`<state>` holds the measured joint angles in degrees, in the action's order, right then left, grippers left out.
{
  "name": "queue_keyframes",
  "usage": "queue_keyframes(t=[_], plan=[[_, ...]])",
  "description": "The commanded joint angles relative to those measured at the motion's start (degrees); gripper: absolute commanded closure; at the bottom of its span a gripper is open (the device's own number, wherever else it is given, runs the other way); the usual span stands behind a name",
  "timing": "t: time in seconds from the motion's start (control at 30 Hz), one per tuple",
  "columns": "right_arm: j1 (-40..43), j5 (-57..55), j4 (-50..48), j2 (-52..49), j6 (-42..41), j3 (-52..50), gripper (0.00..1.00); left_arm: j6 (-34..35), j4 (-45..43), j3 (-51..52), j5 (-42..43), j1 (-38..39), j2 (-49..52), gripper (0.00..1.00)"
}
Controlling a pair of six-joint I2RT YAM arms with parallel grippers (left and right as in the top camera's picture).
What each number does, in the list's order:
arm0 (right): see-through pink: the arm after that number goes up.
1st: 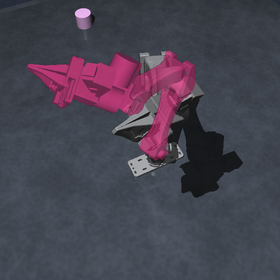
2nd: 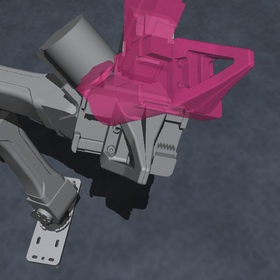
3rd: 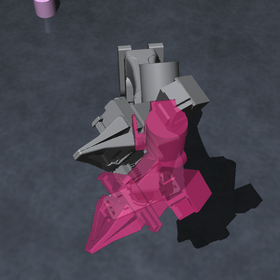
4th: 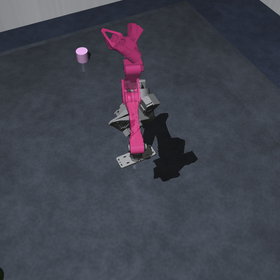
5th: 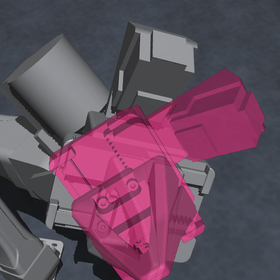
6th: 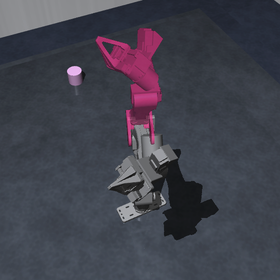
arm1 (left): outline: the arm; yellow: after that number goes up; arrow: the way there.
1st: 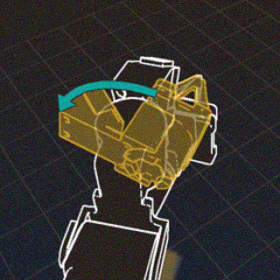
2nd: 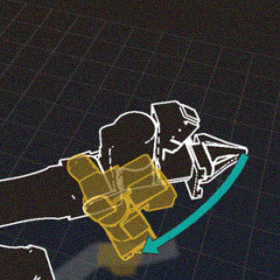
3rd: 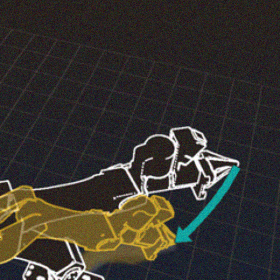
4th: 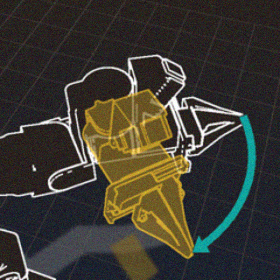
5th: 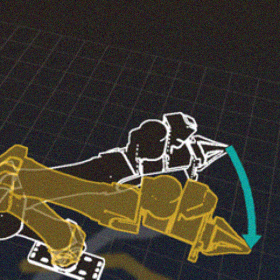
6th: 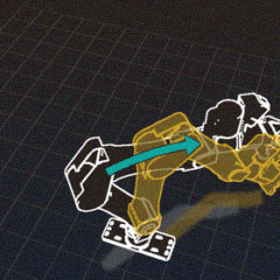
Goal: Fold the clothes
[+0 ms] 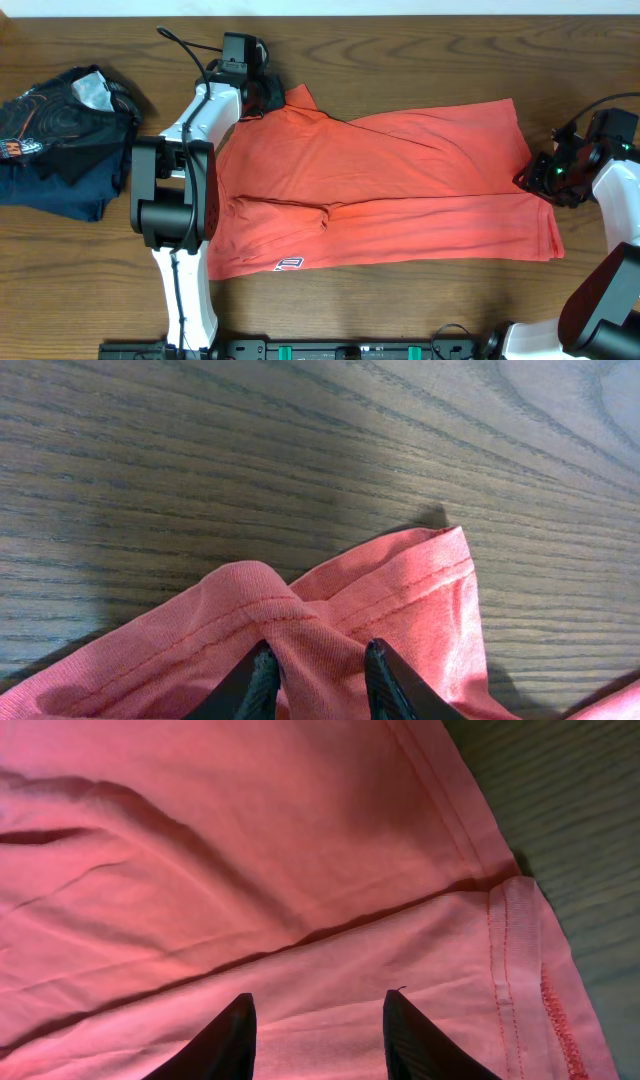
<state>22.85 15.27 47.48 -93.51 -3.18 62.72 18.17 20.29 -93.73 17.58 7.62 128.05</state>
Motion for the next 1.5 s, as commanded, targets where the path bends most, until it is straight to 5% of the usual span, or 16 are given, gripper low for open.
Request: queue_keyframes(t=[0.0, 0.17, 0.3, 0.7, 0.9, 1.47], plan=[[-0.4, 0.6, 0.0, -0.1, 0.7, 0.5, 0.60, -0.3, -0.2, -1.1, -0.7, 0.0, 0.4, 0.69], [-0.4, 0.6, -0.1, -0.1, 0.7, 0.5, 0.61, -0.3, 0.1, -1.1, -0.7, 0.2, 0.4, 0.70], [-0.4, 0.6, -0.2, -0.1, 0.7, 0.5, 0.62, -0.3, 1.1, -1.1, -0.7, 0.1, 0.4, 0.94], [-0.4, 0.6, -6.4, -0.1, 0.7, 0.6, 0.61, -1.6, 1.2, -1.2, 4.9, 0.1, -3.5, 0.94], [-1.5, 0.6, -16.0, -0.2, 1.8, 1.4, 0.47, -2.9, 1.3, -1.2, 4.3, 0.0, -8.8, 0.94], [-6.2, -4.3, -48.9, -17.1, 0.0, 2.8, 0.45, -3.0, 6.5, -1.1, 2.0, 0.0, -9.3, 0.94]])
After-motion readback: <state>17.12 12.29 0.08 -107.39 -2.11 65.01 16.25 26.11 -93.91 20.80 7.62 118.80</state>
